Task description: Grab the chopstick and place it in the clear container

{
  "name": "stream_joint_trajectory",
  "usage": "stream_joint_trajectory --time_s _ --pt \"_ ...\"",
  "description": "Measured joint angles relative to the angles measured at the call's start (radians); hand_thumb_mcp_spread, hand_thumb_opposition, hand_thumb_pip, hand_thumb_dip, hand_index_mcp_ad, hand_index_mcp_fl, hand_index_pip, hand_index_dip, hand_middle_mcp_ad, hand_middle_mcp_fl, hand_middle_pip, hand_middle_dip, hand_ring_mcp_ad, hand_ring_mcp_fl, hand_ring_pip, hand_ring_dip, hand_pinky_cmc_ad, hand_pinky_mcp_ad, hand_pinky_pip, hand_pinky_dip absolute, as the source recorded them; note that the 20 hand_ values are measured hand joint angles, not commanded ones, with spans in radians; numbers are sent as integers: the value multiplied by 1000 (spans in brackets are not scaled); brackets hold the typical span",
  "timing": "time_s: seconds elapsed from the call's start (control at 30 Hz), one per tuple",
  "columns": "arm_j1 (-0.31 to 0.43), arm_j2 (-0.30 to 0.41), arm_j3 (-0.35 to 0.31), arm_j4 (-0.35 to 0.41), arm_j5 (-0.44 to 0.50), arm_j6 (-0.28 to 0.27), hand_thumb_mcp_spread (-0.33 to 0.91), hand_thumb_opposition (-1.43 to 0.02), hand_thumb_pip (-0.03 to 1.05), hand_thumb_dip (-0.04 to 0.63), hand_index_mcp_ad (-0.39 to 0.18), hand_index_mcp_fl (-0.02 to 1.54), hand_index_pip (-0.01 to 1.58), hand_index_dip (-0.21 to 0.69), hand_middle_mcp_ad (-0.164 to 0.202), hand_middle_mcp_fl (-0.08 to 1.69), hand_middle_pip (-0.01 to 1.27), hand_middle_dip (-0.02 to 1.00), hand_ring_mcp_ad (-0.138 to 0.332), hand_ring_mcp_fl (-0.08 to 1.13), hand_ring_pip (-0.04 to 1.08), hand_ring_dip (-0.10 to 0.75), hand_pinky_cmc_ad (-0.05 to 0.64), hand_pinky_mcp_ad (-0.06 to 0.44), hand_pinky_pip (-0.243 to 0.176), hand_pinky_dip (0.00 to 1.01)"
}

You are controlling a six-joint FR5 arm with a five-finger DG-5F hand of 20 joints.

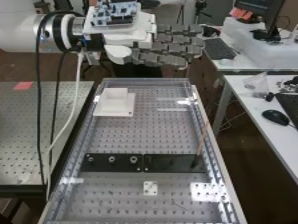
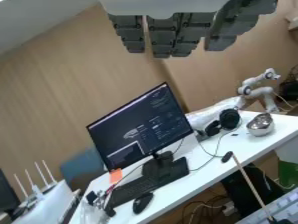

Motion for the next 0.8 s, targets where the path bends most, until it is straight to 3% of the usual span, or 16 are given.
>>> stream_joint_trajectory --time_s 0.13,0.17,0.23,0.33,0.4,0.47,0.53,0.63,0.7,0.8 --pt "-12 -42 -28 99 -2 119 0 -3 10 -12 24 2 21 10 61 -5 24 59 5 0 19 -12 -35 65 -10 16" --pt "-14 -48 -31 112 0 135 24 -58 77 -14 24 2 21 10 59 -12 24 59 2 0 16 -12 -38 63 -10 19" --pt "-17 -70 -40 146 14 189 133 -215 333 7 24 -12 24 19 59 -3 73 59 2 5 31 -12 -37 65 -10 23" --pt "-23 -113 -56 214 49 265 182 -407 328 16 24 -10 37 73 66 -12 93 58 17 3 40 -12 -3 65 -12 61" --pt "-24 -128 -62 241 74 283 202 -475 337 19 24 17 45 120 66 37 99 84 42 5 56 -9 24 72 -28 75" --pt "-25 -141 -67 259 101 302 237 -531 442 24 24 73 51 185 70 52 112 126 65 0 66 7 44 79 -26 93" --pt "-25 -154 -74 285 135 322 244 -569 478 31 24 98 56 225 70 58 122 173 66 5 79 17 63 84 -42 94" --pt "-24 -177 -86 343 216 352 253 -602 494 54 24 145 63 269 70 155 119 239 82 7 66 35 61 101 -61 106" --pt "-23 -191 -89 362 253 367 276 -634 569 82 24 188 59 286 70 187 119 284 86 0 80 51 59 103 -66 105" --pt "-20 -214 -88 379 306 392 286 -658 585 117 24 227 68 311 72 230 120 384 99 2 86 63 72 113 -75 113"
